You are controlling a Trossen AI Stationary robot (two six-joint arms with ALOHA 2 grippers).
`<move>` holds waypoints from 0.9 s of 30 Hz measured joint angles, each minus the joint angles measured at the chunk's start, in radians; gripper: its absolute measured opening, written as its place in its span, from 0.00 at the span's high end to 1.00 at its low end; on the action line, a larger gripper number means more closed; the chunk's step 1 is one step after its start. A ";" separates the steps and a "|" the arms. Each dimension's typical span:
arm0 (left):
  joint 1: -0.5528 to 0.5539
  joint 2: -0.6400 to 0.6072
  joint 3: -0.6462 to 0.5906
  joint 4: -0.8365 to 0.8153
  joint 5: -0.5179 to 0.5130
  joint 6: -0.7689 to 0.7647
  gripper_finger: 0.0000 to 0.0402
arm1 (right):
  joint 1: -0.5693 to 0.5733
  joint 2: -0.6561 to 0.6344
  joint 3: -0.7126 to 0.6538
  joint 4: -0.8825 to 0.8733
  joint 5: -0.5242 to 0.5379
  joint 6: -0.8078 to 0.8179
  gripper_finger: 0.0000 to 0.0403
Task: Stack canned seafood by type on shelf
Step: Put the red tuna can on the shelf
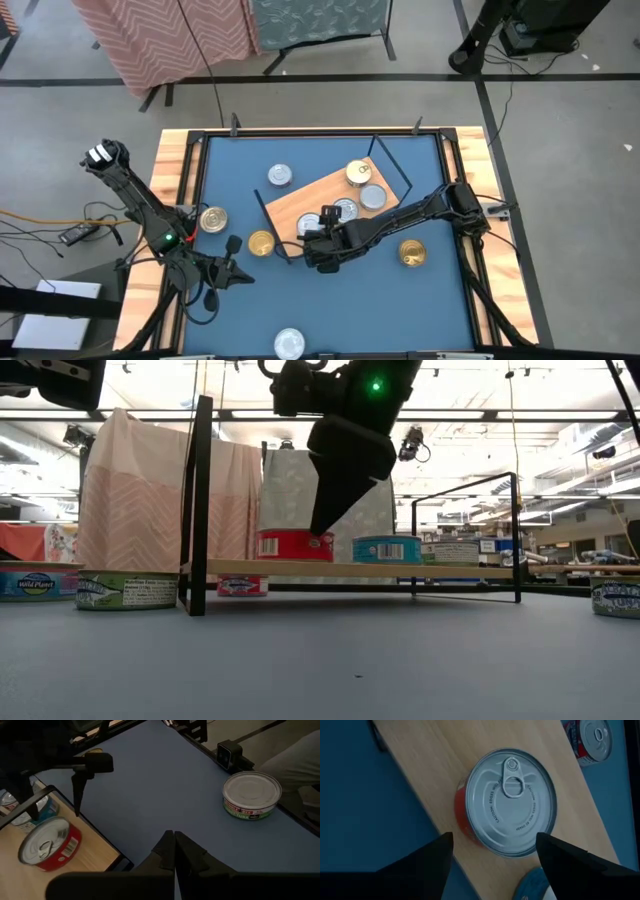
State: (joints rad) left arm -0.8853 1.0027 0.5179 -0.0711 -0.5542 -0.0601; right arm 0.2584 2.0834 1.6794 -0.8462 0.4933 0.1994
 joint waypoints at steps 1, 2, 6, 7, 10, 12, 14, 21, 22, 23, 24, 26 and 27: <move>0.000 0.000 0.000 0.000 0.004 0.000 0.99 | 0.000 0.000 0.000 -0.001 0.000 0.005 0.27; 0.000 0.000 0.000 0.000 0.005 0.000 0.99 | 0.000 0.000 0.000 -0.001 0.000 0.007 0.27; 0.000 0.000 0.000 0.000 0.007 0.000 0.99 | 0.001 0.000 0.000 -0.001 0.045 0.011 0.29; 0.000 0.000 0.000 0.000 0.008 0.000 0.99 | 0.001 0.000 0.000 -0.001 0.052 0.011 0.30; 0.000 0.000 0.000 0.000 0.008 0.000 0.99 | 0.001 0.000 0.000 0.019 0.054 0.000 0.39; 0.000 0.000 0.000 0.000 0.009 0.000 0.99 | 0.001 0.000 0.000 0.048 0.054 -0.023 0.48; 0.000 0.000 0.000 0.000 0.009 0.000 0.99 | 0.001 0.000 0.000 0.075 0.054 -0.048 0.59; 0.000 0.000 0.000 -0.001 0.009 0.000 0.99 | -0.011 0.000 0.000 0.109 0.029 -0.082 0.97; 0.000 0.000 0.000 -0.001 0.009 0.000 0.99 | -0.016 0.000 0.000 0.108 0.030 -0.080 0.97; 0.000 0.000 0.000 -0.001 0.009 0.000 0.99 | -0.021 0.000 0.000 0.109 0.032 -0.076 0.97; 0.000 0.000 0.000 -0.001 0.009 0.000 0.99 | -0.024 0.000 0.000 0.109 0.034 -0.075 0.97; 0.000 0.000 0.000 -0.002 0.009 0.001 0.99 | -0.032 0.000 0.000 0.108 0.033 -0.076 0.98; 0.000 0.000 0.000 -0.002 0.009 0.001 0.99 | -0.035 0.000 0.000 0.108 0.031 -0.080 0.98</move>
State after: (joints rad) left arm -0.8854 1.0027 0.5179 -0.0727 -0.5453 -0.0593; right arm 0.2237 2.0834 1.6794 -0.7380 0.5245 0.1196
